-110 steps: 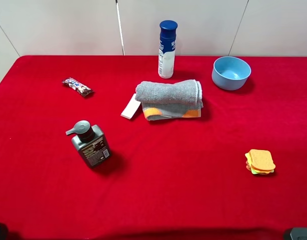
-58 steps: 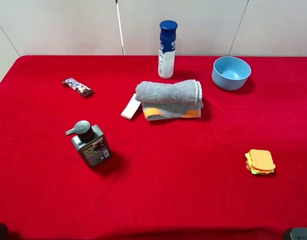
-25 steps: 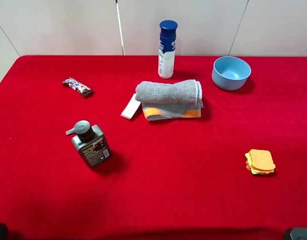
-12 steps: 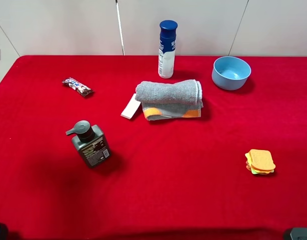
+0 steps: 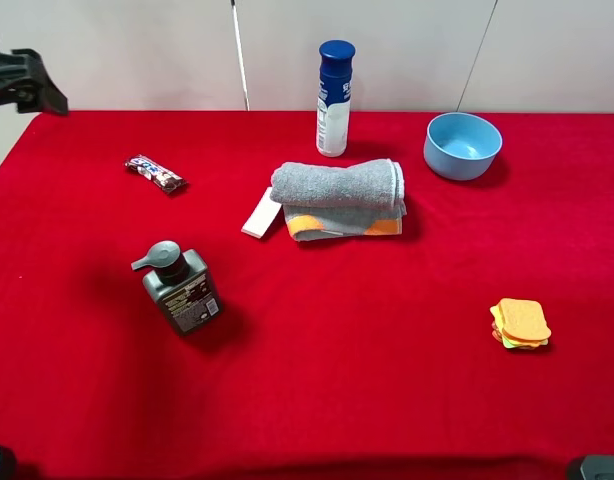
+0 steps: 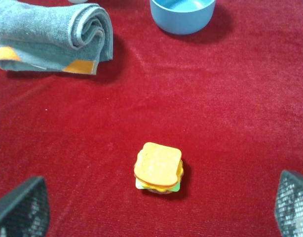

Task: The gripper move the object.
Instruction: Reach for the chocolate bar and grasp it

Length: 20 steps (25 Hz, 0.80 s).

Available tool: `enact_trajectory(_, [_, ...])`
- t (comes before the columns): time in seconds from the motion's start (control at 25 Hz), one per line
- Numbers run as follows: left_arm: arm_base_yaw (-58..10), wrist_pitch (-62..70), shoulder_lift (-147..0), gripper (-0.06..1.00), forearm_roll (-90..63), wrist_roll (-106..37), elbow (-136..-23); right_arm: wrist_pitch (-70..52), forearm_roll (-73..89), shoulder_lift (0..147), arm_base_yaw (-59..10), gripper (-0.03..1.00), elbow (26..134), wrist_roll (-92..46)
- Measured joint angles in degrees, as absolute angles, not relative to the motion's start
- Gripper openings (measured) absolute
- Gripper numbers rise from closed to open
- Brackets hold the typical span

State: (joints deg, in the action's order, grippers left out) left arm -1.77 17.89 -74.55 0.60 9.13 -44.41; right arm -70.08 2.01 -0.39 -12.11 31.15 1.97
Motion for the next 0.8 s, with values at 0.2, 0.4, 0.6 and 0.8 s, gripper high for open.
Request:
enact_trajectory(0.2, [-1.77, 13.24, -80.69, 0.96, 0.0, 13.13, -45.06, -70.08, 2.01, -0.39, -12.11, 0.69, 31.15, 1.97])
enact_trajectory(0.4, [-1.77, 13.24, -87.52, 0.96, 0.0, 16.81, -49.25, -70.08, 2.01, -0.39, -12.11, 0.69, 31.15, 1.97])
enact_trajectory(0.6, [-1.88, 18.29, -93.11, 0.96, 0.0, 18.39, -55.26, -70.08, 2.01, -0.39, -12.11, 0.69, 31.15, 1.97])
enact_trajectory(0.8, [-2.73, 24.07, -98.16, 0.96, 0.0, 18.68, -61.34, -70.08, 2.01, -0.39, -12.11, 0.69, 31.15, 1.97])
